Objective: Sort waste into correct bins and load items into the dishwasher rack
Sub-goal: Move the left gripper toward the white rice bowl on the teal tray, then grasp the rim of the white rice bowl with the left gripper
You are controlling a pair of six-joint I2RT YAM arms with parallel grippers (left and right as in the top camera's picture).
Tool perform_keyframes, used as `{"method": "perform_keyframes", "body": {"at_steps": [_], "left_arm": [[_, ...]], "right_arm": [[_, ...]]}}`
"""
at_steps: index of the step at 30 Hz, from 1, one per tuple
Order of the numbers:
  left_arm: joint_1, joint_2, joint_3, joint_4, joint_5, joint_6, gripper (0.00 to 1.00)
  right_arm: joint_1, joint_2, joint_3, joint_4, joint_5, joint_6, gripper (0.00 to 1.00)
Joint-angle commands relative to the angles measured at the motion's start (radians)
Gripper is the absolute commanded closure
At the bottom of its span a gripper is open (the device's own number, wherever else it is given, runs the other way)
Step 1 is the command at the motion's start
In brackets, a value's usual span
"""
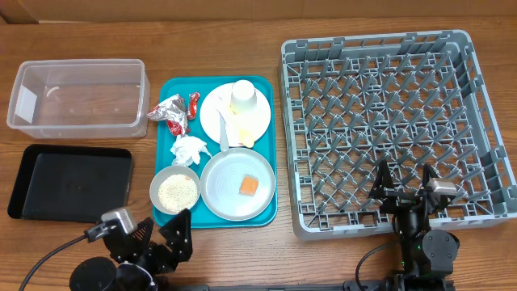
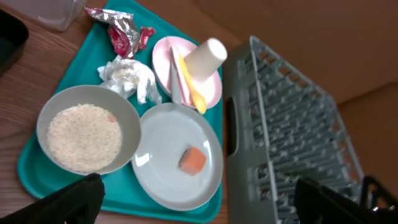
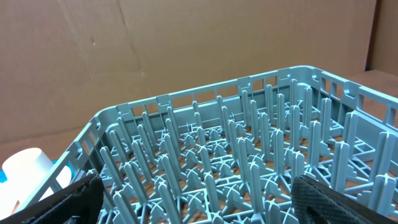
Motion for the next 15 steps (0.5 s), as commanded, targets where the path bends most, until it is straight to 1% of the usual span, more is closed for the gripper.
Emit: {"method": "perform_keyframes", "body": {"at_steps": [1, 3, 6, 8, 10, 13, 14, 15], "left_arm": [[0.005, 0.006, 0.013, 0.027, 0.018, -0.059, 0.00], [0.005, 0.010, 0.018, 0.021, -0.003, -0.005, 0.00], [0.005, 0.042, 0.024, 0.008, -0.086, -0.005, 0.00], [0.005, 0.093, 0.037, -0.011, -0.143, -0.006, 0.00], [0.005, 0.188, 0.069, -0.066, -0.206, -0.006, 0.00], [0.005, 0.384, 0.143, -0.199, -0.343, -0.016, 0.00], [0.005, 0.468, 0.172, -0.231, -0.349, -0.054, 0.00], [0.005, 0.542, 0.196, -0.248, -0.350, -0.054, 0.00]], "right_arm": [[-0.005, -0.011, -0.011, 0.007, -0.006, -0.007, 0.00], [-0.005, -0.011, -0.011, 0.007, -0.006, -0.007, 0.00], [-0.005, -0.011, -0.011, 0.007, -0.006, -0.007, 0.00], [-0.005, -0.011, -0.011, 0.007, -0.006, -0.007, 0.00], [-0.005, -0.011, -0.011, 0.007, -0.006, -0.007, 0.00], [-0.005, -0.011, -0.011, 0.007, -0.006, -0.007, 0.00], [-0.005, -0.011, -0.011, 0.007, -0.006, -0.007, 0.00], [-0.005, -0.011, -0.011, 0.007, -0.006, -0.007, 0.00]]}}
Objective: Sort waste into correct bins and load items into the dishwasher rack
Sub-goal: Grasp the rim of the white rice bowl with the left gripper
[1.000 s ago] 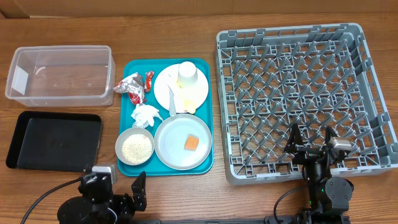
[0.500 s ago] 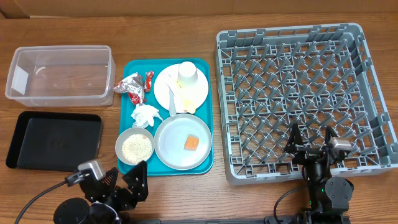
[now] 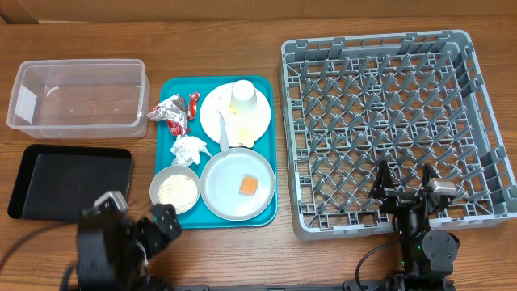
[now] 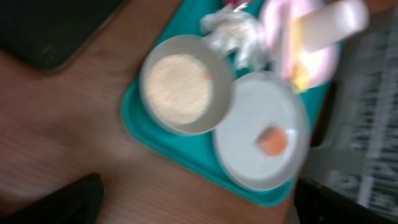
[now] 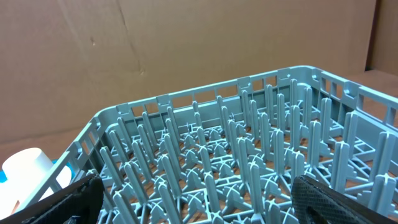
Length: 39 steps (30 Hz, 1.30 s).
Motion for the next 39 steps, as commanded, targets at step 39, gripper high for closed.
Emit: {"method": "perform_keyframes", "body": {"at_steps": [39], "left_arm": [[0.002, 0.858, 0.127, 0.084, -0.122, -0.229, 0.05]], "right_arm": [[-0.005, -0.011, -0.011, 0.007, -0.006, -0.007, 0.00]]}}
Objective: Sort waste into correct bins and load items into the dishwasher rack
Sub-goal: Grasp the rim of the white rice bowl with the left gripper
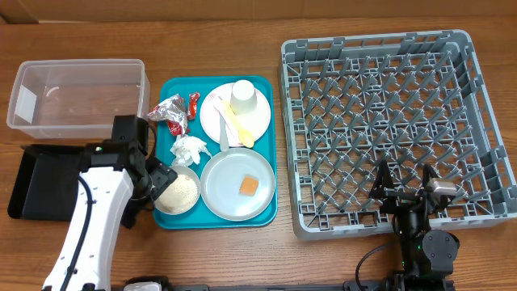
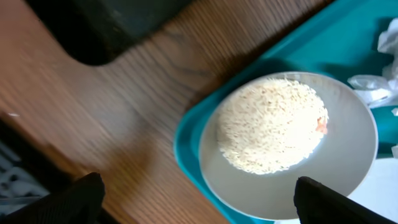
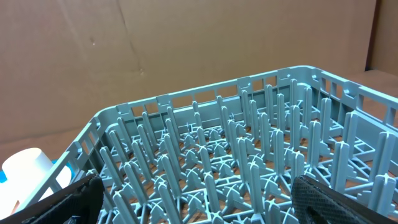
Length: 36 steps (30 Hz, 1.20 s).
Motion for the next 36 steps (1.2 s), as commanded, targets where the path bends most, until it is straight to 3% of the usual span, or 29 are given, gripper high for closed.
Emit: {"method": "perform_keyframes", "body": {"at_steps": [1, 9, 13, 26, 32, 36], "left_arm": [[0.002, 0.019, -0.047, 0.030, 0.052, 0.014, 0.07], [0.002, 0.020, -0.131, 0.073, 0.075, 0.014, 0.15], [0.002, 0.020, -0.159, 0.076, 0.074, 0.005, 0.25], [0.002, 0.020, -0.248, 0.210, 0.086, -0.002, 0.21], [0.002, 0.020, -0.250, 0.211, 0.093, -0.002, 0.45], [0.002, 0.020, -0.250, 0.206, 0.093, -0.002, 0.55]], "right_arm": [[-0.005, -0.011, -0.011, 0.007, -0.005, -0.007, 0.00], [-0.005, -0.011, -0.011, 0.007, -0.005, -0.007, 0.00], [-0.005, -0.011, -0.011, 0.007, -0.005, -0.007, 0.00], [-0.005, -0.011, -0.011, 0.007, -0.005, -0.007, 0.00], [-0.005, -0.011, -0.011, 0.007, -0.005, -0.007, 0.00], [-0.005, -0.011, -0.011, 0.007, -0.005, -0.007, 0.00]]}}
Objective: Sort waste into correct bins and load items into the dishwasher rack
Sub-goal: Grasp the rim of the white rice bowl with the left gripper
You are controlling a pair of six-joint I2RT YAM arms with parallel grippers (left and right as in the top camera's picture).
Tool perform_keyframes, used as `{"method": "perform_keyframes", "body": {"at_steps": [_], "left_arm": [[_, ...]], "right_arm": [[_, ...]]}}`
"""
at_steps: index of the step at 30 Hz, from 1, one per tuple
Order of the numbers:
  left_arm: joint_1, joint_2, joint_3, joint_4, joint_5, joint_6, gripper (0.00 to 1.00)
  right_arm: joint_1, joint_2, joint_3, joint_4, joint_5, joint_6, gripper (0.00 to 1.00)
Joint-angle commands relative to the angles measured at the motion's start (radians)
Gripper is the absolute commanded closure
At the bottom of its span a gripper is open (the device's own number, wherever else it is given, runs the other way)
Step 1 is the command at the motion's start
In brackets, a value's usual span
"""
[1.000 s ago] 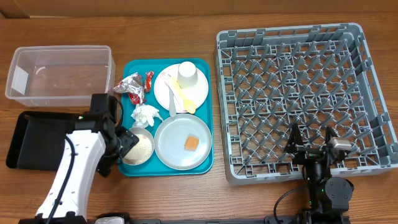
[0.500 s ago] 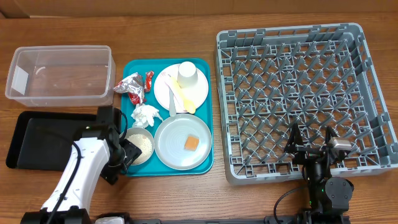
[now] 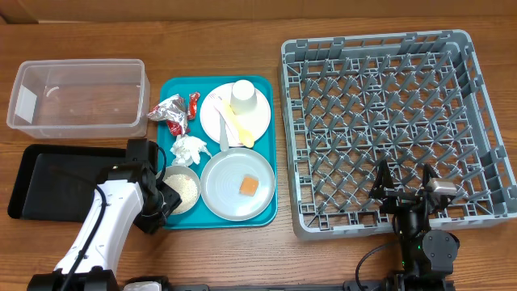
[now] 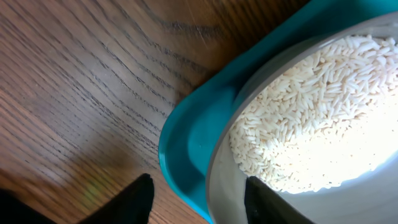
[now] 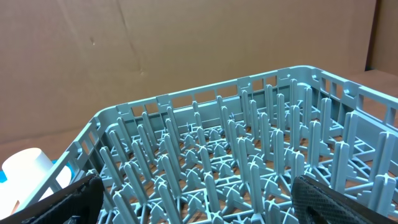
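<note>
A grey bowl of rice (image 4: 311,118) sits at the front left corner of the teal tray (image 3: 216,84). My left gripper (image 4: 199,202) is open and low over that corner. One finger stands outside the tray's edge and the other over the bowl's inner wall, so the bowl's rim lies between them. From overhead the left gripper (image 3: 164,200) covers part of the bowl (image 3: 186,189). A grey plate (image 3: 228,194) holds an orange piece (image 3: 249,185). My right gripper (image 5: 196,183) is open over the near edge of the grey dishwasher rack (image 3: 396,121).
On the tray are also a white cup (image 3: 244,97) on a small plate (image 3: 260,120) with a yellow utensil (image 3: 234,125), a crumpled napkin (image 3: 187,148) and foil wrappers (image 3: 171,110). A clear bin (image 3: 78,97) and a black tray (image 3: 69,178) lie to the left.
My left gripper has come down close to the rice bowl's left rim, and its fingers stand nearer together around the rim and tray edge. The right arm has not moved.
My left gripper rested open at the table's front edge, looking at the tray. Then it was raised near the tray's front left corner, then above the rice bowl beside the black tray. Now it is low with the bowl's rim between its fingers.
</note>
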Motion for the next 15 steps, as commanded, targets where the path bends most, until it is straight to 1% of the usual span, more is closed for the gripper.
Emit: {"method": "perform_keyframes", "body": {"at_steps": [1, 2, 4, 8, 12, 15], "left_arm": [[0.002, 0.004, -0.007, -0.006, 0.006, -0.005, 0.57], [0.003, 0.004, -0.007, -0.008, 0.006, -0.005, 0.62], [0.003, 0.004, -0.007, -0.013, 0.006, -0.005, 0.69], [0.003, 0.004, -0.007, -0.014, 0.006, 0.007, 0.79], [0.004, 0.004, -0.007, -0.016, 0.006, 0.041, 0.96], [0.005, 0.004, -0.007, -0.018, 0.006, 0.043, 0.96]], "right_arm": [[-0.005, -0.011, -0.011, 0.007, -0.006, -0.007, 0.00], [-0.005, -0.011, -0.011, 0.007, -0.006, -0.007, 0.00], [-0.005, -0.011, -0.011, 0.007, -0.006, -0.007, 0.00], [-0.005, -0.011, -0.011, 0.007, -0.006, -0.007, 0.00], [-0.005, -0.011, -0.011, 0.007, -0.006, -0.007, 0.00], [-0.005, -0.011, -0.011, 0.007, -0.006, -0.007, 0.00]]}}
